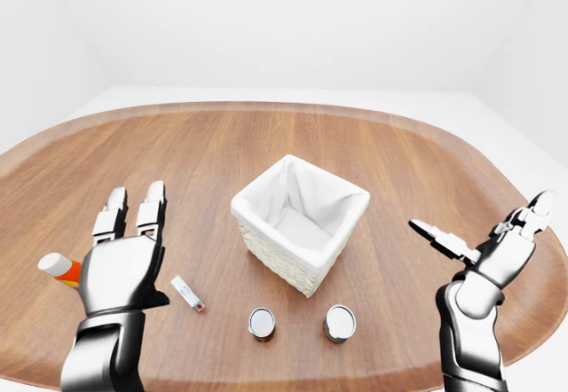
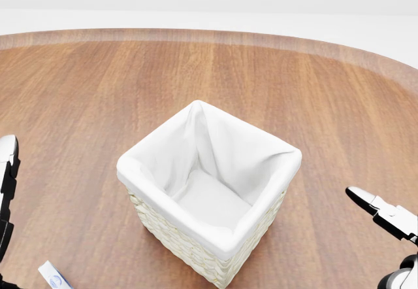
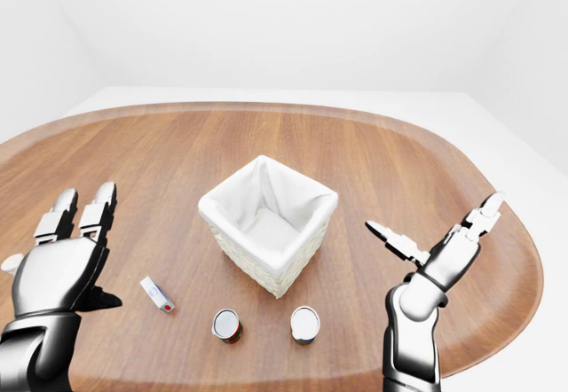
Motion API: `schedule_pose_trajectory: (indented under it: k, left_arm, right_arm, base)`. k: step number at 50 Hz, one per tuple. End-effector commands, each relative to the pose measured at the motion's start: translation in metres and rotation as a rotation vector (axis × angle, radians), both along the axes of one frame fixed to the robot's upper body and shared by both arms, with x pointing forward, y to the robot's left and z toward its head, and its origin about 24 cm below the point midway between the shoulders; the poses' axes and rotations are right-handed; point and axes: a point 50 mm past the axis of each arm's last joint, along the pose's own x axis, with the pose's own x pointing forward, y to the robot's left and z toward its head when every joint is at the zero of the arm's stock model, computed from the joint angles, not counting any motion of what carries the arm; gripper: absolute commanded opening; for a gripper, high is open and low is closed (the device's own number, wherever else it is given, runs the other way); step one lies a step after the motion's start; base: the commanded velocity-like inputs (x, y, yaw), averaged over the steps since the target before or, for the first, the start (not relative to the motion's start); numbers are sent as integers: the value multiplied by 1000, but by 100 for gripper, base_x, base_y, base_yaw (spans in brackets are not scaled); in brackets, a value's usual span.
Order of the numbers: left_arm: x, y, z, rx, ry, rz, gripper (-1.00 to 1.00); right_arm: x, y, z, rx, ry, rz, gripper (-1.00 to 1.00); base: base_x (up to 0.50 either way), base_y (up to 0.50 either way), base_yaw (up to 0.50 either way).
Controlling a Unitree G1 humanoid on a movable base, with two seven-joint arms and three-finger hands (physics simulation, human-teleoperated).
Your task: Pick up the alphabet soup and the cream cheese box, and put them in the basket.
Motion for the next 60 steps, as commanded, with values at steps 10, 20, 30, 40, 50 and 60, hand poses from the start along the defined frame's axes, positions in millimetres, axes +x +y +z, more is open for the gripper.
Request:
schedule_pose_trajectory:
  k: [10,20,30,40,50,60]
  left_arm:
    - [-9,4,-25,19,108,56,100]
    - [-8,-10,-30,44,113,10,100]
    - [-8,-10,-30,45,113,7,100]
    - [-8,-10,-30,46,113,6,100]
    - [-11,-8,-42,93,137,19,100]
    - [-25,-9,-42,140,129,45,100]
  right_arm:
    - [0,0,-1,-1,7,0,100]
    - [3,2,-3,-60,39,0,100]
    - [3,2,-4,-61,40,1,100]
    - [3,2,-4,-61,40,1,100]
    - [3,2,-4,-61,38,3,100]
    - [3,2,-3,-63,33,3,100]
  base:
    - [0,0,0]
    - [0,0,0]
    - [0,0,0]
    - [0,0,0]
    - [0,0,0]
    - [0,0,0]
